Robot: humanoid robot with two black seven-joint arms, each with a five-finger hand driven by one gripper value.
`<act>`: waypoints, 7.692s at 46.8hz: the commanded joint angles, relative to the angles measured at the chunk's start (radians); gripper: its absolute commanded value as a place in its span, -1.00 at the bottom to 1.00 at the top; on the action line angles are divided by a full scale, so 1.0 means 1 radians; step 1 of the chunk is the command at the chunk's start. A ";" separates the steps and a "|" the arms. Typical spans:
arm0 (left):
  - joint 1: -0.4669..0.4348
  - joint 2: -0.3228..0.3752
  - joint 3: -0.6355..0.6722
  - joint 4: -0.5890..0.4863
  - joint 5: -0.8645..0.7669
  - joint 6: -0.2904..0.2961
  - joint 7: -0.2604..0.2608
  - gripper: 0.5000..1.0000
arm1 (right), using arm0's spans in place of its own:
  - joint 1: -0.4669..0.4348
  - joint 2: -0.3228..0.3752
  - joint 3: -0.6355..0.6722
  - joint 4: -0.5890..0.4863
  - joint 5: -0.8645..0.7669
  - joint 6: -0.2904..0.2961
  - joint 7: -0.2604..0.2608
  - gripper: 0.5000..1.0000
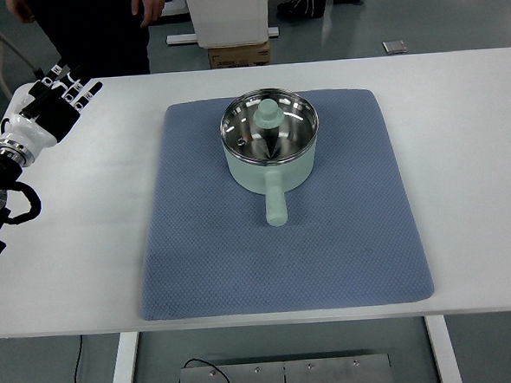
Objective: Rotate green pot handle
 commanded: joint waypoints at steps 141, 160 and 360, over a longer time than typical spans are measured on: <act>-0.629 -0.106 0.886 -0.790 0.620 -0.058 0.048 1.00 | 0.000 0.000 -0.001 0.000 0.000 0.000 0.000 1.00; -0.658 -0.089 0.927 -0.790 0.753 -0.062 0.048 1.00 | 0.000 0.000 0.000 0.000 0.000 0.000 0.000 1.00; -0.117 0.038 0.044 -0.028 -0.026 -0.008 0.002 1.00 | 0.000 0.000 0.000 0.000 0.000 0.000 0.000 1.00</act>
